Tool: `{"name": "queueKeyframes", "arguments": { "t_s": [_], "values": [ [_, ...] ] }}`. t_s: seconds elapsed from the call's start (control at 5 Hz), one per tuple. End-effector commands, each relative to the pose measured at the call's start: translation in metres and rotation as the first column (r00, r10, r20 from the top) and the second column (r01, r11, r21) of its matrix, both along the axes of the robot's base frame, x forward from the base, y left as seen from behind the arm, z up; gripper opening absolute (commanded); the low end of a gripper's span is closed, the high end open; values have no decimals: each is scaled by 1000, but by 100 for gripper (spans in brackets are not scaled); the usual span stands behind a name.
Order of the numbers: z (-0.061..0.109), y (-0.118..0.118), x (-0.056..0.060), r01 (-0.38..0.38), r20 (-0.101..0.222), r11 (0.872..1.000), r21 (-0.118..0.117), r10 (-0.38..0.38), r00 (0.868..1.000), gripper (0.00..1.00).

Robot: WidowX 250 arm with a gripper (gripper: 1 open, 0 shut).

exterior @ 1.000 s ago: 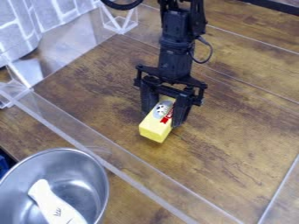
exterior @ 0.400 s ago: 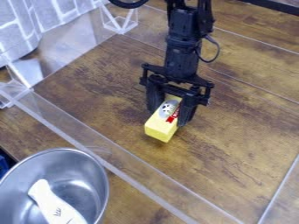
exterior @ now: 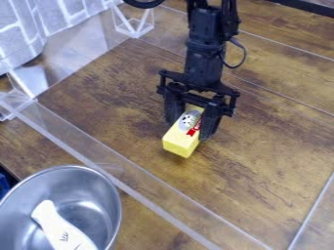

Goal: Move the yellow butter to the right side of the table

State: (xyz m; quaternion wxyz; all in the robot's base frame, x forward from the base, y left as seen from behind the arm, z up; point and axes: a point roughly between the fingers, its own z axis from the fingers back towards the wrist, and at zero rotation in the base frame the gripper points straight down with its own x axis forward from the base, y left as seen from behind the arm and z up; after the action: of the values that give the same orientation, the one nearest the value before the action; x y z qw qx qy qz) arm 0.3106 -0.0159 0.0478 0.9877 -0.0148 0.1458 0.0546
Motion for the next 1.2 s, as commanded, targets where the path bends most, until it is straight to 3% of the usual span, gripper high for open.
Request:
{"name": "queueKeyframes", "arguments": {
  "t_s": [0.0, 1.0],
  "values": [
    [16, -2, 11, 5, 63, 1000, -4, -4, 998, 0],
    [14, -4, 14, 4, 58, 1000, -14, -3, 998, 0]
  ]
}}
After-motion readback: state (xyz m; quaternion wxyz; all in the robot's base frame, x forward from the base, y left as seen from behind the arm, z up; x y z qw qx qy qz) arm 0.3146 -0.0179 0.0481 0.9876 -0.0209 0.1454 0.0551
